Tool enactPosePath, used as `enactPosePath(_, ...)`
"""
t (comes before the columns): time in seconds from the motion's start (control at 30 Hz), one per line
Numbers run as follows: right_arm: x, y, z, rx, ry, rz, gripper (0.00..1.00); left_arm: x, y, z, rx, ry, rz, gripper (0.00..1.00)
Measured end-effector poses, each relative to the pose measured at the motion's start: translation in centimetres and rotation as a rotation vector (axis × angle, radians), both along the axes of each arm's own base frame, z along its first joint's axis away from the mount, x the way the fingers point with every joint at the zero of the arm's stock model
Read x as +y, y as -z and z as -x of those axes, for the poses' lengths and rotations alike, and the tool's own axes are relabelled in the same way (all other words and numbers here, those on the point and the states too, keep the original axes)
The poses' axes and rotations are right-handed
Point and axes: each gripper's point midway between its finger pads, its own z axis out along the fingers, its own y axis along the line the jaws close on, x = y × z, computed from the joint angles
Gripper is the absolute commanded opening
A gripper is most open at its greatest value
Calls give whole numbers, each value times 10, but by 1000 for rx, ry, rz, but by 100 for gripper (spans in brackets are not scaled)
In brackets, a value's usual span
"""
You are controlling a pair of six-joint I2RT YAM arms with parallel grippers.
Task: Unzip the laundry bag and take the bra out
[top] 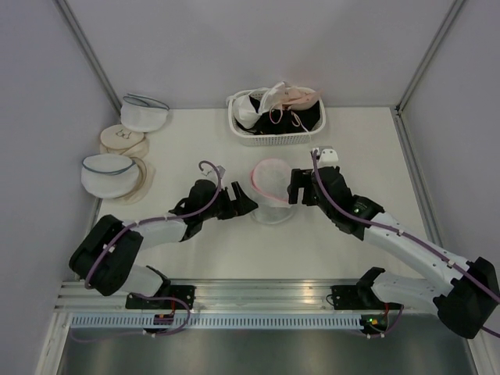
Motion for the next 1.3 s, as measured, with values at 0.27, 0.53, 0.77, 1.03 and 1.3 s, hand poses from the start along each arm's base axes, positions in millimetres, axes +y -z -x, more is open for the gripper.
enactPosePath(0.27,34,-14,-26,-32,-76,-18,94,-20,8,-8,33,9,105,90)
enactPosePath(0.53,70,3,-68,-4,-87,15,87,-30,25,-13,84,-1,150,40)
enactPosePath(0.77,85,17,-71,29,-131,4,81,-41,22,-21,77,2,220,2)
enactPosePath(1.03,100,6,-71,33,-193,-30,85,-44,15,-23,58,8,247,2)
enactPosePath(1.3,123,12,-90,73,-178,33,87,-46,12,-22,57,21,260,2)
